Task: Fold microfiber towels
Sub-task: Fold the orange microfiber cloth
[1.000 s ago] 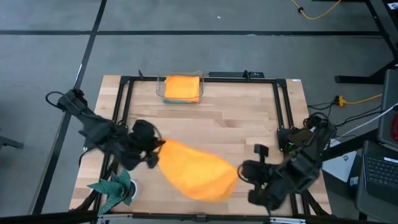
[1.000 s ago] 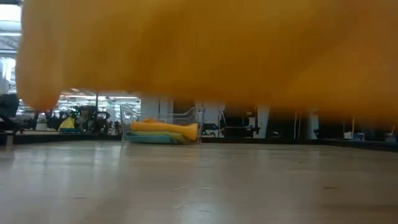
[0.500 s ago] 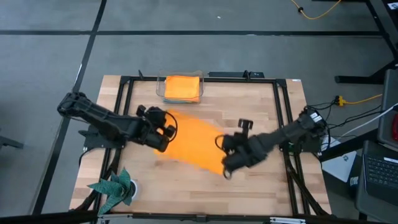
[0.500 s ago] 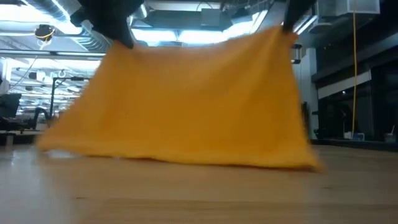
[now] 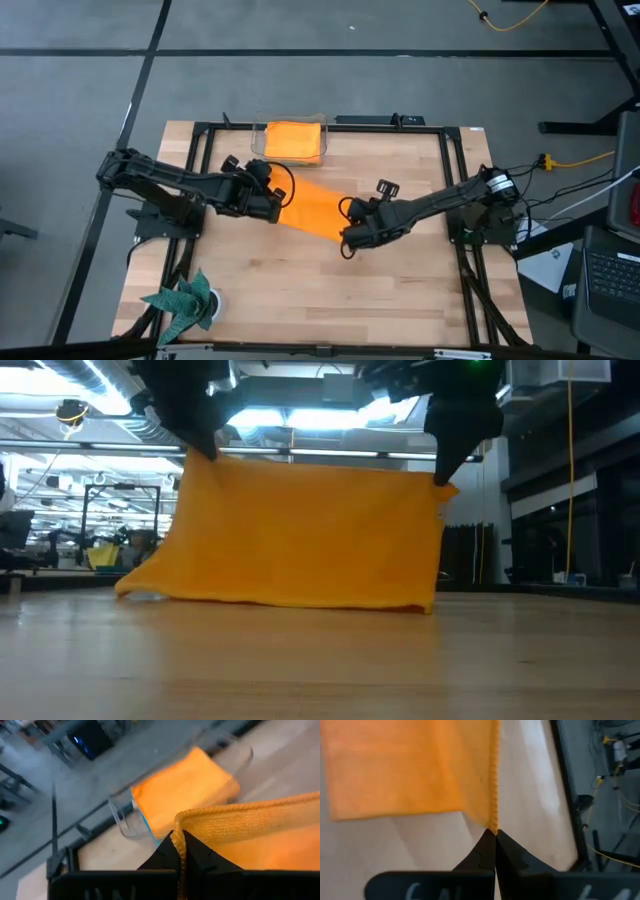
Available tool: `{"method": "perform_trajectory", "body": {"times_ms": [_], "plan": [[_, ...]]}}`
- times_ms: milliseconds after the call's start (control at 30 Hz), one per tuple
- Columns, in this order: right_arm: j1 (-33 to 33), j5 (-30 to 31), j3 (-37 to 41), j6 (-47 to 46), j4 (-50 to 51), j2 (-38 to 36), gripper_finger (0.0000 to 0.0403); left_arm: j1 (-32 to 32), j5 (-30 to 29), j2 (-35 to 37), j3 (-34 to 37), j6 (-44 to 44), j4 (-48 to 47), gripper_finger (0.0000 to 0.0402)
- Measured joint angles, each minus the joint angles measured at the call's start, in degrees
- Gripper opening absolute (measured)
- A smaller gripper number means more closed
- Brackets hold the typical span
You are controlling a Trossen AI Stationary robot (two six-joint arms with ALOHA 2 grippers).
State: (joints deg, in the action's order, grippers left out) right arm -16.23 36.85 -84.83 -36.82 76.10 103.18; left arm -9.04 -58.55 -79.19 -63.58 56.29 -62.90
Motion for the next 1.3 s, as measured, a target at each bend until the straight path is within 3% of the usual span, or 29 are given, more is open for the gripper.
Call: {"method": "perform_trajectory", "body": {"times_ms": [233, 500, 600, 733, 867, 1000, 1300], "plan": [[-1.68, -4.90, -5.16, 0.02, 0.68, 0.00, 0.0000, -0.73, 7.51, 0.08, 0.06, -1.22, 0.41, 0.0000], [-8.18, -18.01, -21.21, -0.42, 2.62, 0.00, 0.0000, -8.42, 28.15, 0.43, -0.76, 1.23, 5.11, 0.0000], [-11.99, -21.70, -27.39, -3.00, 2.20, -0.04, 0.0000, -13.37, 32.60, 0.53, -4.65, 3.34, 6.10, 0.0000], [-18.14, -23.23, -33.36, -9.52, 0.37, -0.04, 0.0000, -20.48, 33.83, 0.56, -12.67, 5.41, 7.49, 0.0000], [-24.59, -23.56, -35.42, -9.90, -5.74, 0.00, 0.0000, -27.62, 32.79, 0.63, -20.06, 7.93, 11.44, 0.0000], [-28.82, -23.18, -35.55, -11.20, -9.06, 0.04, 0.0000, -32.89, 32.56, 0.66, -22.07, 7.51, 17.48, 0.0000], [-28.49, -13.12, -35.53, -16.52, 4.29, 4.64, 0.0000, -33.21, 24.24, -3.43, -22.00, 4.84, 12.25, 0.0000]]}}
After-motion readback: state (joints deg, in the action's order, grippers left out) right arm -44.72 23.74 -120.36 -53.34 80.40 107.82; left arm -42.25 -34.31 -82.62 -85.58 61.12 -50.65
